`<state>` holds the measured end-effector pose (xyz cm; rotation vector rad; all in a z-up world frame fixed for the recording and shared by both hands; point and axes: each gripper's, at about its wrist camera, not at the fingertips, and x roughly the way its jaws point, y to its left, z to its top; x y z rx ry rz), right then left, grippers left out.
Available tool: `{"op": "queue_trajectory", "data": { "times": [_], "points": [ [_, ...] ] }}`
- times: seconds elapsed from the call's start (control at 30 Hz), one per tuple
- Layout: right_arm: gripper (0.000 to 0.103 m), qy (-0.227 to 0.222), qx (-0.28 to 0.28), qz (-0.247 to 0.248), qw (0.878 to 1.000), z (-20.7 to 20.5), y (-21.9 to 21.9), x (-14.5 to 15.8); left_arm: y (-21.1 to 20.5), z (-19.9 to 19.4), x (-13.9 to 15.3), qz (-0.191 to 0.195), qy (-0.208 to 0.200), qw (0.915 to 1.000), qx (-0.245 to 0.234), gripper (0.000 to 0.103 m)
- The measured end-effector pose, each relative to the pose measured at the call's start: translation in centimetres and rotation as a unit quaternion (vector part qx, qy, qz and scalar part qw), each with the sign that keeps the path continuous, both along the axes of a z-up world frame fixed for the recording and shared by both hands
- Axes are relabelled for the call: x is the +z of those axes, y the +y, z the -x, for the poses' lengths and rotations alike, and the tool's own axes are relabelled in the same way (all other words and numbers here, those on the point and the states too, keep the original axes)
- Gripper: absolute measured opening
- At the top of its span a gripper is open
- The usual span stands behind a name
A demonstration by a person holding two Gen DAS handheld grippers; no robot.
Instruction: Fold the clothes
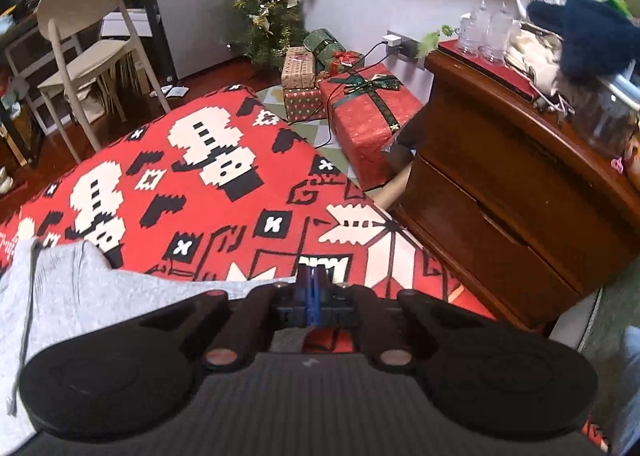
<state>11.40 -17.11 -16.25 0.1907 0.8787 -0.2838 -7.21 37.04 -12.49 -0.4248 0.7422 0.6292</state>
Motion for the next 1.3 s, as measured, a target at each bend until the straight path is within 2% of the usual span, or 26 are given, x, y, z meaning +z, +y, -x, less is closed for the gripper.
{"op": "queue_trajectory", "data": {
  "times": [0.1, 0.2, 0.4, 0.53, 0.67, 0.8, 0.93, 0.97, 1.03, 1.3],
  "points": [
    [0.000, 0.006, -0.016, 0.014, 1.000, 0.0, -0.4, -0.3, 0.0, -0.1, -0.1, 0.000, 0.004, 1.0000, 0.000, 0.004],
    [0.001, 0.004, -0.020, 0.004, 1.000, 0.3, -1.0, -0.5, 0.0, -0.1, -0.3, 0.000, 0.009, 1.0000, 0.002, 0.004],
    [0.008, -0.011, 0.001, -0.044, 0.999, 2.4, -1.2, 1.7, 0.1, -0.1, -0.2, 0.003, 0.014, 0.9998, 0.010, 0.009],
    [0.010, 0.013, 0.003, -0.106, 0.994, 3.6, -1.1, 2.5, 0.2, 0.7, 0.4, 0.025, 0.001, 0.9996, 0.013, 0.009],
    [0.011, 0.030, 0.011, -0.121, 0.992, 4.8, -0.1, 2.7, -0.2, 1.7, 1.4, 0.024, -0.010, 0.9995, 0.016, 0.009],
    [0.018, 0.053, 0.017, -0.125, 0.991, 5.0, 0.1, 2.0, -0.5, 2.5, 1.9, 0.030, -0.019, 0.9992, 0.016, 0.013],
    [0.017, 0.075, 0.023, -0.129, 0.989, 5.2, 0.4, 1.3, -0.8, 2.7, 1.9, 0.032, -0.020, 0.9992, 0.015, 0.013],
    [0.016, 0.078, 0.025, -0.125, 0.989, 5.1, 0.5, 1.2, -0.8, 2.7, 1.9, 0.032, -0.019, 0.9992, 0.015, 0.013],
    [0.005, 0.083, 0.027, -0.115, 0.990, 5.0, 0.9, 1.0, -0.9, 2.7, 1.8, 0.032, -0.018, 0.9992, 0.015, 0.013],
    [0.002, 0.089, 0.001, -0.085, 0.992, 5.3, 0.3, 0.9, -1.3, 3.0, 1.2, 0.023, -0.003, 0.9996, 0.013, 0.013]
  ]
}}
